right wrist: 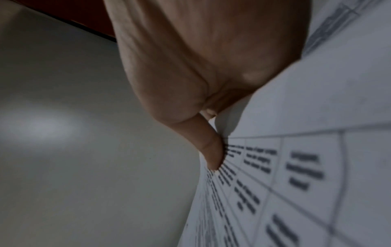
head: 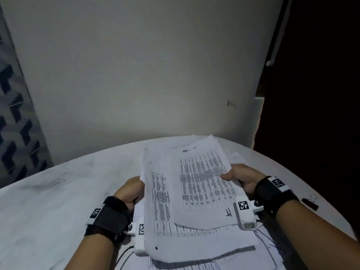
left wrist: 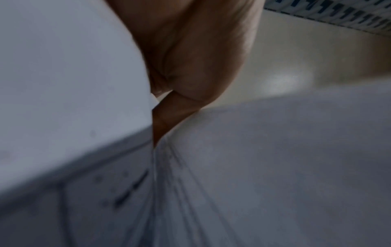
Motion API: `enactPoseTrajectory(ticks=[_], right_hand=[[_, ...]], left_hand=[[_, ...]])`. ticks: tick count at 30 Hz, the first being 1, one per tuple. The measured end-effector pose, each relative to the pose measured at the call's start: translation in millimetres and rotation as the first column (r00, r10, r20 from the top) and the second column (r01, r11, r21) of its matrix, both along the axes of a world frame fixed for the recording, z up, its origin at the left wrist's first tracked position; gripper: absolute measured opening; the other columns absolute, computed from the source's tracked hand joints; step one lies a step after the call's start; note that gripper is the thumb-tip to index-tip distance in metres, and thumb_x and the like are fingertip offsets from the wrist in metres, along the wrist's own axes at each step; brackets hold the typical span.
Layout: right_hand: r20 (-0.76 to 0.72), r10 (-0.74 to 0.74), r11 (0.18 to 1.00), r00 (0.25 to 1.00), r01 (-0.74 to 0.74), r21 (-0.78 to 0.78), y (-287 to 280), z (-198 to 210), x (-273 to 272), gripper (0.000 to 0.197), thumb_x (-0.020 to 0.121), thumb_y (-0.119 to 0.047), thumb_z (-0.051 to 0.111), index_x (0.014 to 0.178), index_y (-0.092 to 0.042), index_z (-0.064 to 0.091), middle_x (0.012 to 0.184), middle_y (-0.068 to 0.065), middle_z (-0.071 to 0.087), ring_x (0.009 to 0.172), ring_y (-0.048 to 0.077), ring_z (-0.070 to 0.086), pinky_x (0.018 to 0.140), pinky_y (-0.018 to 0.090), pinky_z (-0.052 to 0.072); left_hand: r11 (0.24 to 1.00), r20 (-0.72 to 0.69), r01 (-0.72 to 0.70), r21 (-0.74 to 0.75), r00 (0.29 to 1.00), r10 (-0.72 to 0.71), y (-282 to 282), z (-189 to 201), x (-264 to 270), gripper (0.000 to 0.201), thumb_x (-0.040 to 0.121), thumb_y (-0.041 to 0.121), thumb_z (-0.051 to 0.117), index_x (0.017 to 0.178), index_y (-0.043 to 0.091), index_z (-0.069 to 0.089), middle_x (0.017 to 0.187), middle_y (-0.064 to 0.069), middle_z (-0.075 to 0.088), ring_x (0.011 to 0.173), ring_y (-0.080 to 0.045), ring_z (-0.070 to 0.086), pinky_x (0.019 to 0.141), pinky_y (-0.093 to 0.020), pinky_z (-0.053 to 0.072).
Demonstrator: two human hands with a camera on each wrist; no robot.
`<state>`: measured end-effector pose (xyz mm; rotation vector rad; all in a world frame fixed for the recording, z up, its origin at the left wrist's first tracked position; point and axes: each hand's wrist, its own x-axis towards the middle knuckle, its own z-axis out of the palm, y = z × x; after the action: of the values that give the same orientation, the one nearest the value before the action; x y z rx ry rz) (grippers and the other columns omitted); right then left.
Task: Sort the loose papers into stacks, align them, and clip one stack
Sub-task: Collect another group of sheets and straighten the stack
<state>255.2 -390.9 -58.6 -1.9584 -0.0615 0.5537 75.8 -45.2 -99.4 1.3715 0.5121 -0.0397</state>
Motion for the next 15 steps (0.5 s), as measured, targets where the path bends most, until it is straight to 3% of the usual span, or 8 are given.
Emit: enactPoseTrajectory(ticks=[1, 2, 3, 5, 9, 11, 12, 15], right_hand=[[-0.011, -0.002, 1.0, 1.0, 0.001, -0.025, 1, -7, 2, 0.118, 0.041, -0.016, 0.097, 0.132, 0.02, 0.032, 0.135, 0.049, 0.024, 0.127, 0.062, 0.028, 0.112, 0.057, 0.041], [-0.017, -0.014, 0.999, 1.0, 0.013, -0.045, 5, -4, -7, 0.1, 0.051, -0.014, 0.088, 0.128, 0.025, 0.038, 0.125, 0.056, 0.032, 0.111, 0.06, 0.057, 0.113, 0.055, 0.041], [-0.001, -0.041, 0.997, 0.999, 0.041, -0.058, 9, 1, -16, 0.073, 0.06, -0.015, 0.078, 0.117, 0.024, 0.052, 0.105, 0.056, 0.04, 0.095, 0.03, 0.047, 0.113, 0.054, 0.042], [0.014, -0.071, 0.995, 0.997, 0.072, -0.064, 15, 3, -25, 0.036, 0.07, -0.016, 0.066, 0.101, -0.001, 0.059, 0.092, 0.025, 0.047, 0.084, 0.033, 0.046, 0.107, 0.049, 0.047], [0.032, -0.065, 0.995, 0.997, 0.067, -0.067, 21, 7, -29, 0.017, 0.084, -0.015, 0.065, 0.093, -0.019, 0.051, 0.08, 0.009, 0.044, 0.067, 0.02, 0.042, 0.064, 0.03, 0.039], [0.055, -0.07, 0.994, 0.996, 0.074, -0.075, 23, 4, -27, 0.007, 0.093, -0.014, 0.063, 0.088, -0.016, 0.058, 0.088, 0.013, 0.056, 0.076, 0.024, 0.055, 0.071, 0.035, 0.044], [0.067, -0.075, 0.993, 0.995, 0.081, -0.09, 24, 3, -26, 0.003, 0.095, -0.012, 0.063, 0.095, -0.01, 0.063, 0.1, 0.014, 0.064, 0.089, 0.027, 0.063, 0.079, 0.035, 0.048], [0.07, -0.077, 0.991, 0.995, 0.084, -0.108, 27, -3, -24, 0.036, 0.091, -0.004, 0.07, 0.119, 0.015, 0.06, 0.124, 0.031, 0.066, 0.105, 0.03, 0.065, 0.094, 0.036, 0.052]], left_hand=[[1.0, -0.029, -0.014, 0.001, 0.999, 0.014, -2, 5, -4, 0.032, 0.08, 0.003, 0.054, 0.104, 0.0, 0.077, 0.111, -0.024, 0.07, 0.088, -0.034, 0.058, 0.083, -0.05, 0.046], [0.999, -0.045, -0.033, -0.012, 0.998, 0.033, -12, 23, -14, 0.029, 0.084, 0.006, 0.059, 0.104, -0.004, 0.076, 0.107, -0.026, 0.071, 0.087, -0.036, 0.064, 0.085, -0.052, 0.053], [0.998, -0.04, -0.038, -0.051, 0.999, 0.036, -20, 35, -19, 0.03, 0.088, 0.013, 0.059, 0.104, -0.006, 0.075, 0.102, -0.026, 0.073, 0.084, -0.036, 0.068, 0.087, -0.052, 0.056], [0.986, -0.009, -0.066, -0.15, 0.998, 0.065, -23, 41, -22, 0.037, 0.093, 0.032, 0.053, 0.099, 0.003, 0.074, 0.09, -0.019, 0.072, 0.074, -0.034, 0.067, 0.079, -0.045, 0.056], [0.981, -0.024, -0.032, -0.192, 0.999, 0.028, -19, 43, -23, 0.022, 0.062, 0.024, 0.069, 0.075, 0.009, 0.06, 0.073, -0.012, 0.057, 0.06, -0.032, 0.055, 0.06, -0.031, 0.048], [0.994, -0.033, -0.023, -0.106, 0.999, 0.019, -20, 41, -23, 0.024, 0.052, 0.009, 0.075, 0.073, 0.005, 0.064, 0.079, -0.019, 0.061, 0.078, -0.037, 0.057, 0.077, -0.043, 0.051], [0.998, -0.024, -0.02, -0.062, 1.0, 0.019, -24, 43, -25, 0.019, 0.068, -0.002, 0.069, 0.087, -0.001, 0.07, 0.091, -0.025, 0.069, 0.087, -0.038, 0.062, 0.088, -0.048, 0.052], [1.0, 0.003, -0.025, -0.012, 1.0, 0.025, -28, 39, -22, 0.032, 0.094, -0.021, 0.042, 0.106, -0.006, 0.067, 0.106, -0.026, 0.076, 0.082, -0.034, 0.075, 0.084, -0.043, 0.057]])
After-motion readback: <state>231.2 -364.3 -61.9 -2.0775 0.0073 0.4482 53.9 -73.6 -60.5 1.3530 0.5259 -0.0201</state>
